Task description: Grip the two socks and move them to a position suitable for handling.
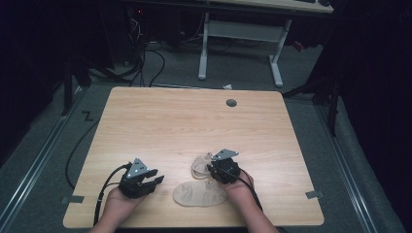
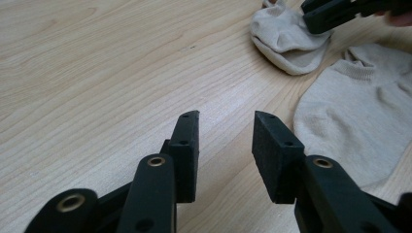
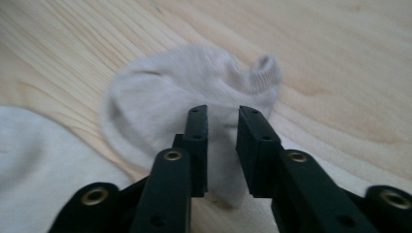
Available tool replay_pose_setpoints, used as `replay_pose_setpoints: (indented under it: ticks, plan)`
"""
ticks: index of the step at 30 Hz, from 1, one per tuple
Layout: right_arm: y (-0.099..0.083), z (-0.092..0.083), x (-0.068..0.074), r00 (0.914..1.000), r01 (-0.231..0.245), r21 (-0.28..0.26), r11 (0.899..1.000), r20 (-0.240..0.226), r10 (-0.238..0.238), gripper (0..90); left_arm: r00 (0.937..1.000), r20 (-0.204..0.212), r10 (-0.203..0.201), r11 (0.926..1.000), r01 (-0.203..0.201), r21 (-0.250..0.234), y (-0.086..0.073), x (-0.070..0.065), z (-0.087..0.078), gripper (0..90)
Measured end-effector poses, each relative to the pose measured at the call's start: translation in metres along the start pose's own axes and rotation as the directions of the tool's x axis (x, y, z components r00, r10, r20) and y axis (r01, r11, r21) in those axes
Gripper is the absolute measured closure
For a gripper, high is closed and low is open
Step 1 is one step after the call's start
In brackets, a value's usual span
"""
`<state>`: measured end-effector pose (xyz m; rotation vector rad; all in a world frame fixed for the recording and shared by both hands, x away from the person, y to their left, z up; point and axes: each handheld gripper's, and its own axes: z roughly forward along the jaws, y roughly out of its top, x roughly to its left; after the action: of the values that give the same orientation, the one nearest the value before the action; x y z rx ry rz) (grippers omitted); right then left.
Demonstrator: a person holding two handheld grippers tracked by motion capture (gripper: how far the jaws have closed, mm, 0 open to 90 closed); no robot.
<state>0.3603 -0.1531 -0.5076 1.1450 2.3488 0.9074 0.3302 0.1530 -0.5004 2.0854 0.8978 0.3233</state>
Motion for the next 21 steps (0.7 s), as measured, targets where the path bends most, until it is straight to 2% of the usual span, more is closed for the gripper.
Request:
replay_pose_setpoints:
  ticks: [3, 5, 6, 7, 9, 10, 11, 12, 13, 14, 15, 17, 21]
  plan:
    - [0.008, -0.008, 0.014, 0.9990, 0.032, -0.047, 0.998, -0.030, -0.033, 62.4, 1.0000, -0.003, -0.003, 1.0000, 0.003, 0.001, -0.001, 0.000, 0.001, 62.6]
    - [0.011, -0.008, 0.020, 0.9980, 0.044, -0.057, 0.997, -0.042, -0.047, 59.5, 1.0000, -0.003, -0.005, 1.0000, 0.005, 0.002, -0.001, 0.000, 0.000, 62.6]
    - [0.017, -0.005, 0.029, 0.9959, 0.076, -0.059, 0.995, -0.045, -0.078, 55.4, 1.0000, -0.005, -0.008, 1.0000, 0.008, 0.001, -0.001, 0.001, 0.000, 62.6]
    - [0.019, -0.003, 0.032, 0.9950, 0.088, -0.056, 0.994, -0.041, -0.091, 54.2, 0.9999, -0.005, -0.010, 0.9999, 0.010, 0.001, -0.001, 0.002, 0.000, 62.6]
    - [0.020, 0.001, 0.033, 0.9942, 0.100, -0.050, 0.994, -0.036, -0.101, 54.3, 0.9999, -0.004, -0.012, 0.9999, 0.012, 0.001, -0.001, 0.002, 0.000, 62.5]
    - [0.019, 0.010, 0.033, 0.9938, 0.108, -0.018, 0.994, -0.023, -0.109, 55.0, 0.9999, -0.004, -0.011, 0.9999, 0.011, 0.000, -0.001, 0.002, 0.000, 62.5]
    - [0.019, 0.010, 0.033, 0.9938, 0.108, -0.018, 0.994, -0.023, -0.109, 55.0, 0.9999, -0.004, -0.011, 0.9999, 0.011, 0.000, -0.001, 0.002, 0.000, 62.5]
    - [0.016, 0.019, 0.031, 0.9937, 0.110, 0.017, 0.994, -0.021, -0.110, 58.9, 0.9999, -0.004, -0.012, 0.9999, 0.012, -0.004, -0.001, 0.002, 0.000, 62.5]
    - [0.015, 0.021, 0.029, 0.9936, 0.112, 0.026, 0.993, -0.021, -0.111, 66.3, 0.9999, -0.004, -0.012, 0.9999, 0.012, -0.004, -0.001, 0.002, 0.000, 62.5]
    - [0.014, 0.021, 0.029, 0.9944, 0.105, 0.020, 0.994, -0.017, -0.105, 74.4, 0.9999, -0.004, -0.011, 0.9999, 0.011, -0.004, -0.001, 0.002, 0.000, 62.4]
    - [0.014, 0.021, 0.029, 0.9944, 0.105, 0.020, 0.994, -0.017, -0.105, 74.4, 0.9999, -0.004, -0.011, 0.9999, 0.011, -0.004, -0.001, 0.002, 0.000, 62.4]
    - [0.013, 0.018, 0.028, 0.9948, 0.101, 0.004, 0.995, -0.015, -0.100, 83.9, 0.9999, -0.005, -0.011, 0.9999, 0.011, -0.003, -0.001, 0.002, 0.000, 62.5]
    - [0.015, 0.009, 0.026, 0.9968, 0.077, -0.036, 0.996, -0.017, -0.078, 86.2, 0.9999, -0.005, -0.009, 1.0000, 0.009, -0.002, -0.001, 0.002, 0.000, 62.5]
